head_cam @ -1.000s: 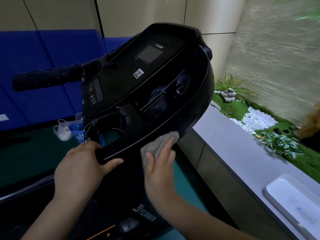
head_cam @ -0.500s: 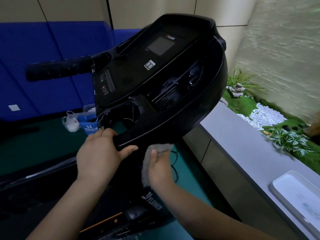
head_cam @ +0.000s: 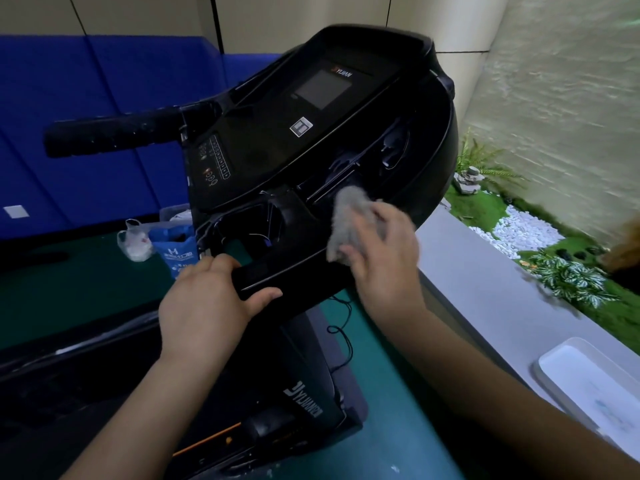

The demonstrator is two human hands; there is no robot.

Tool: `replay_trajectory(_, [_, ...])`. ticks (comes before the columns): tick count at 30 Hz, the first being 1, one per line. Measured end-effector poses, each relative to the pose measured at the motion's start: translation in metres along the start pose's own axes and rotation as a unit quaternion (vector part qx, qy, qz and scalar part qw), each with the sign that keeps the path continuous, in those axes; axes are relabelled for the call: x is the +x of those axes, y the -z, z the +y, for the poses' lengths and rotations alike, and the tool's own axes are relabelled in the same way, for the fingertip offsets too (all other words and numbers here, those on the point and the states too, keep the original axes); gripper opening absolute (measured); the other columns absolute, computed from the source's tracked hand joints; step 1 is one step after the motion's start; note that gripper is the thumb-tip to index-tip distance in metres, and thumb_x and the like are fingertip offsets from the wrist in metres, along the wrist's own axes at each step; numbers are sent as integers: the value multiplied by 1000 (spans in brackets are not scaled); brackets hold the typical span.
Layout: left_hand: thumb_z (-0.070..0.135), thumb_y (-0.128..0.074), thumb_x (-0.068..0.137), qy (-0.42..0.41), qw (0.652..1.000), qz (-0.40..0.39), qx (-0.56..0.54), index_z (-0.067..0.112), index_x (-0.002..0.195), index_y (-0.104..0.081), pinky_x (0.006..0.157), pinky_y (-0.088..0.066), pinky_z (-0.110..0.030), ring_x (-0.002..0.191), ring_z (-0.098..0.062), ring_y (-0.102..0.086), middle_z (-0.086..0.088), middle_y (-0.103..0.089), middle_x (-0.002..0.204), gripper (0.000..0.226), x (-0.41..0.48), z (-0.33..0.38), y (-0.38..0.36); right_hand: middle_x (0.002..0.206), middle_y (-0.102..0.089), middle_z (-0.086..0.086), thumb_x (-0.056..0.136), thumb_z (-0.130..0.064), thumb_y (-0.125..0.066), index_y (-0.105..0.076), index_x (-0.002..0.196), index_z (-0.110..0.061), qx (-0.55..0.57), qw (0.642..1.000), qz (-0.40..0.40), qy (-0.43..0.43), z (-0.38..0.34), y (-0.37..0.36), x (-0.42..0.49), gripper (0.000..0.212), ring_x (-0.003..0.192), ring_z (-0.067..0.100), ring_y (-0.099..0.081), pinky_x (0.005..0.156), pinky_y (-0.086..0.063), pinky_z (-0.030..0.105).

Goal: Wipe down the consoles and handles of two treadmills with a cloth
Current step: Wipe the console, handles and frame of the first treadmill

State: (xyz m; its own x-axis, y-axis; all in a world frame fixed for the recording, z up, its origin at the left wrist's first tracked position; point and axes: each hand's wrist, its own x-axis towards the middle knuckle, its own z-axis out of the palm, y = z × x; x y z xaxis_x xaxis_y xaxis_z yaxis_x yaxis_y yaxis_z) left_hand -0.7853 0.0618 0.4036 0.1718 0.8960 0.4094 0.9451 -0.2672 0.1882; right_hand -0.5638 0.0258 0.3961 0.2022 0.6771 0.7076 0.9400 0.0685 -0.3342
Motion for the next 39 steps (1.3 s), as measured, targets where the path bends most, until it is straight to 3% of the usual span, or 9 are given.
replay_trajectory(6, [79,-56,62,2,1000,-2,5,20,103,-62,66,-49,-33,91,-24,-59,-2,-64,93,73,1,0,-1,131,-56,-4,93,-46,-43,-56,131,-30,-60,963,-120,234,-28,-23,15,43,126,20,-45,100,-25,37])
replay_trajectory(12, [80,-54,62,-2,1000,6,0,20,104,-63,64,-49,-32,93,-23,-60,0,-65,93,73,1,0,0,121,-63,-2,98,-46,-38,-66,117,-26,-89,928,-141,332,31,0,64,40,111,21,-58,88,-35,35])
replay_trajectory(16, [80,-54,61,-1,1000,12,-4,18,101,-64,62,-48,-31,88,-24,-60,-1,-64,89,74,-1,-1,-1,114,-66,-1,98,-44,-37,-70,110,-24,-79,924,-172,332,73,37,119,40,104,21,-61,88,-44,36])
replay_trajectory(21, [81,-51,59,-3,1000,11,-1,18,101,-64,58,-46,-29,85,-22,-60,0,-64,87,77,-1,1,-1,106,-66,7,95,-49,-36,-72,100,-14,-82,959,-158,221,92,52,169,51,101,29,-61,90,-45,35])
replay_trajectory(24, [84,-44,56,3,1000,9,2,19,100,-64,59,-47,-29,85,-21,-61,1,-65,87,81,0,1,-2,112,-55,10,88,-50,-41,-70,107,-8,36,972,-167,163,59,43,175,54,109,23,-53,97,-35,20])
replay_trajectory(26, [85,-44,55,9,1000,5,0,20,98,-64,60,-47,-29,85,-20,-60,2,-64,87,80,1,0,-3,114,-51,8,90,-48,-44,-68,116,-9,71,943,-221,240,25,32,165,52,110,18,-47,99,-30,13])
replay_trajectory(28, [84,-47,55,10,1000,4,2,20,98,-63,61,-48,-30,86,-20,-59,2,-63,88,78,1,-1,-4,118,-52,8,92,-47,-46,-67,119,-14,70,873,-343,340,3,14,145,48,110,16,-46,100,-32,18])
replay_trajectory(31, [83,-51,56,17,1000,0,2,23,100,-62,65,-48,-29,89,-18,-58,5,-63,91,76,1,0,-4,130,-47,-3,93,-31,-57,-63,124,-30,24,807,-493,324,-3,-2,127,32,118,9,-44,101,-32,18])
replay_trajectory(39, [84,-49,52,24,1000,3,-5,22,95,-64,58,-44,-25,81,-18,-59,6,-62,83,77,3,0,-6,131,-50,8,93,-20,-58,-63,124,-21,-14,815,-479,327,-15,-68,175,32,118,20,-50,95,-28,14])
